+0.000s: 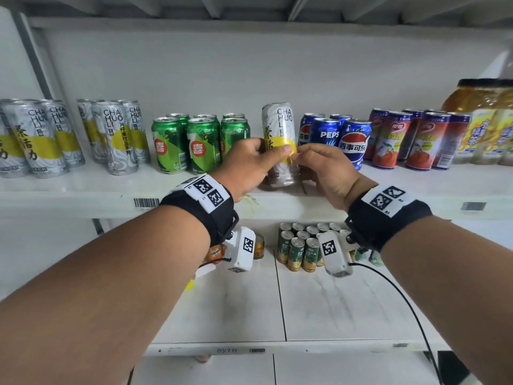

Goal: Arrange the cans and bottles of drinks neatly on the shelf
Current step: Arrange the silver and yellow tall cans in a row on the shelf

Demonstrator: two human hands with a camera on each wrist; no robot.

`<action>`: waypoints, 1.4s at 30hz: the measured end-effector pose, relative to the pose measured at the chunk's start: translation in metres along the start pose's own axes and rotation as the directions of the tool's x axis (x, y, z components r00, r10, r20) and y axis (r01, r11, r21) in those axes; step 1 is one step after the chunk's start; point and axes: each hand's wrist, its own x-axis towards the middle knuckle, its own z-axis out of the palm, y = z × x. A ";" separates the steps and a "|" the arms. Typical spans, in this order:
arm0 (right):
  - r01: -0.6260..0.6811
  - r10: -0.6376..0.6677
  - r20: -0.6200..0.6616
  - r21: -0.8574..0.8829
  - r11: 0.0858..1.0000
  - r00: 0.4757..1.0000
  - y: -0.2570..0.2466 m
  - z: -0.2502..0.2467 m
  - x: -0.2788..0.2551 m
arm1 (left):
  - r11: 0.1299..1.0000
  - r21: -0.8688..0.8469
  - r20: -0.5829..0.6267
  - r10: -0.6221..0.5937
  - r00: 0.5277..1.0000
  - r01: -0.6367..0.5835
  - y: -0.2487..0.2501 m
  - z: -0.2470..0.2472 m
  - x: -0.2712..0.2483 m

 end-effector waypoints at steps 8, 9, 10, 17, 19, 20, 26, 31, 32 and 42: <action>0.109 -0.159 -0.103 -0.377 0.920 0.982 -0.064 -0.021 -0.004 | 0.999 0.027 0.127 0.032 0.991 -0.036 0.043 0.018 0.009; 0.125 -0.200 -0.116 -0.465 0.877 0.973 -0.073 -0.024 -0.005 | 0.997 0.057 0.152 0.046 0.987 -0.055 0.049 0.022 0.011; 0.128 -0.232 -0.128 -0.542 0.831 0.964 -0.081 -0.028 -0.006 | 0.995 0.073 0.173 0.057 0.983 -0.071 0.054 0.028 0.013; 0.146 -0.331 -0.103 -0.749 0.647 0.938 -0.111 -0.085 -0.017 | 0.988 0.100 0.240 0.087 0.967 -0.114 0.077 0.085 0.041; 0.139 -0.345 -0.070 -0.827 0.545 0.936 -0.116 -0.107 -0.019 | 0.981 0.136 0.268 0.095 0.959 -0.136 0.083 0.107 0.048; 0.128 -0.340 -0.060 -0.853 0.505 0.938 -0.117 -0.118 -0.019 | 0.977 0.162 0.280 0.092 0.956 -0.142 0.086 0.117 0.052; 0.077 -0.262 -0.020 -0.932 0.353 0.965 -0.110 -0.185 -0.008 | 0.860 0.482 0.370 -0.027 0.928 -0.167 0.106 0.175 0.072; 0.046 -0.205 -0.019 -0.950 0.309 0.978 -0.093 -0.235 0.001 | 0.629 0.725 0.344 0.019 0.939 -0.279 0.113 0.206 0.080; 0.044 -0.186 -0.016 -0.949 0.313 0.982 -0.090 -0.241 0.002 | 0.609 0.742 0.337 0.022 0.941 -0.280 0.114 0.209 0.081; 0.136 -0.251 0.093 -0.978 0.161 0.964 -0.081 -0.242 0.012 | 0.561 0.793 0.228 0.086 0.970 -0.236 0.128 0.200 0.083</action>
